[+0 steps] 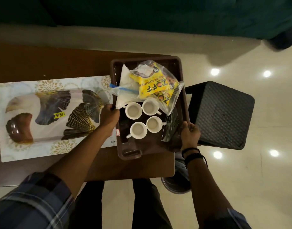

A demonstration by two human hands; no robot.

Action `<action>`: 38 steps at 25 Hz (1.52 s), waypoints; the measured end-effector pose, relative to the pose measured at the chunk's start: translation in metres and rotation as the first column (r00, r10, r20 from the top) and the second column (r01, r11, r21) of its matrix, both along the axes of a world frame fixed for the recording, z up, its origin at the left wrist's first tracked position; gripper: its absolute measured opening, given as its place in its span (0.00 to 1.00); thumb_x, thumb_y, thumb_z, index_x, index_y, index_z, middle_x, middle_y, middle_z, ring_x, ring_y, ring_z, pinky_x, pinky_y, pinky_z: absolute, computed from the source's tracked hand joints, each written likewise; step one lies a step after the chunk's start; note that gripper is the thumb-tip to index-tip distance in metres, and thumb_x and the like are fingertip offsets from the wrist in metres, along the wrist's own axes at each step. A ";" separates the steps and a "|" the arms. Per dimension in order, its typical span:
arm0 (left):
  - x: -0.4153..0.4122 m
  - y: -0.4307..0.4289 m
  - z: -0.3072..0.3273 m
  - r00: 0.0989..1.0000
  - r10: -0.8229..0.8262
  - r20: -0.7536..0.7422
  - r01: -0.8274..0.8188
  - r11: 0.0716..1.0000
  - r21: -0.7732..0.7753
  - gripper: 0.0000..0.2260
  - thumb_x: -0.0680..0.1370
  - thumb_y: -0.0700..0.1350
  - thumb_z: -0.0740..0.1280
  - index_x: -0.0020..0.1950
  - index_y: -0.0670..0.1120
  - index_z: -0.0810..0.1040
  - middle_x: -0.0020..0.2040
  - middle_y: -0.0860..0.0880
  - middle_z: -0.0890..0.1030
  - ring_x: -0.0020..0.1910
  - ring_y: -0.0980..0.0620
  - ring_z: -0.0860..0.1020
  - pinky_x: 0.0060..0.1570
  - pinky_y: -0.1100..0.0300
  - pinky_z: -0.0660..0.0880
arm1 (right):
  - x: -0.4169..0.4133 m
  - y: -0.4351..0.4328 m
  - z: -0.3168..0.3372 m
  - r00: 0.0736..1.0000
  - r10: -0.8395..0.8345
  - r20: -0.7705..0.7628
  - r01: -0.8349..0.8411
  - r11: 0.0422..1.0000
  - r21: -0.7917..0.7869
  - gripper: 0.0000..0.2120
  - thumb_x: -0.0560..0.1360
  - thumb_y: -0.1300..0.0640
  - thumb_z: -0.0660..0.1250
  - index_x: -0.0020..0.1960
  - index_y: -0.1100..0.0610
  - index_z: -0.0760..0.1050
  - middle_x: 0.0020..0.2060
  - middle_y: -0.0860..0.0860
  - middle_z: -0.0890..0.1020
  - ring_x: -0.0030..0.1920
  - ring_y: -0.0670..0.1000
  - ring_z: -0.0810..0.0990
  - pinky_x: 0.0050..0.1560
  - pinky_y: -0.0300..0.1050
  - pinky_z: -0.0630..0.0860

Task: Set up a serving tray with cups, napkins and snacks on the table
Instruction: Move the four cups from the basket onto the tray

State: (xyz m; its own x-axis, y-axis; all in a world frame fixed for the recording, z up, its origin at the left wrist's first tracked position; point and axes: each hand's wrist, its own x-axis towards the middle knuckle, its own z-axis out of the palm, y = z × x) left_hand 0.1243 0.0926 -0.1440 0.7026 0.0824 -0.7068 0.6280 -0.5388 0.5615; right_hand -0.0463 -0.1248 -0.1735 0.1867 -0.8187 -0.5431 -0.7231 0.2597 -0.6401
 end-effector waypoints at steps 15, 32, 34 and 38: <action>-0.040 0.036 0.007 0.918 -0.328 0.221 0.336 0.942 0.003 0.26 0.77 0.40 0.64 0.75 0.44 0.61 0.70 0.42 0.70 0.66 0.44 0.73 0.63 0.50 0.72 | 0.050 0.071 0.058 0.384 0.881 -0.275 -0.880 0.259 -0.399 0.21 0.72 0.57 0.63 0.64 0.60 0.74 0.63 0.57 0.76 0.59 0.61 0.77 0.52 0.56 0.78; -0.068 0.059 0.004 0.957 -0.275 0.094 0.280 0.959 -0.049 0.21 0.78 0.42 0.64 0.71 0.48 0.67 0.66 0.46 0.75 0.58 0.45 0.77 0.57 0.46 0.77 | 0.083 0.046 0.040 0.120 0.837 -0.533 -0.976 0.000 -0.220 0.10 0.73 0.63 0.63 0.52 0.62 0.80 0.53 0.57 0.82 0.50 0.63 0.81 0.40 0.52 0.74; -0.067 0.062 0.005 0.956 -0.280 0.090 0.284 0.958 -0.036 0.21 0.78 0.43 0.64 0.71 0.48 0.67 0.66 0.47 0.75 0.58 0.46 0.76 0.57 0.46 0.77 | 0.080 0.047 0.040 0.146 0.853 -0.502 -0.970 0.023 -0.244 0.11 0.73 0.62 0.64 0.52 0.62 0.80 0.53 0.58 0.83 0.50 0.64 0.81 0.41 0.53 0.75; -0.068 0.063 0.008 0.943 -0.303 0.139 0.307 0.952 -0.007 0.21 0.78 0.43 0.65 0.70 0.47 0.67 0.66 0.46 0.74 0.59 0.47 0.76 0.57 0.51 0.76 | 0.080 0.048 0.038 0.161 0.844 -0.511 -0.972 0.045 -0.233 0.11 0.73 0.62 0.64 0.53 0.61 0.80 0.53 0.58 0.83 0.51 0.63 0.81 0.44 0.54 0.77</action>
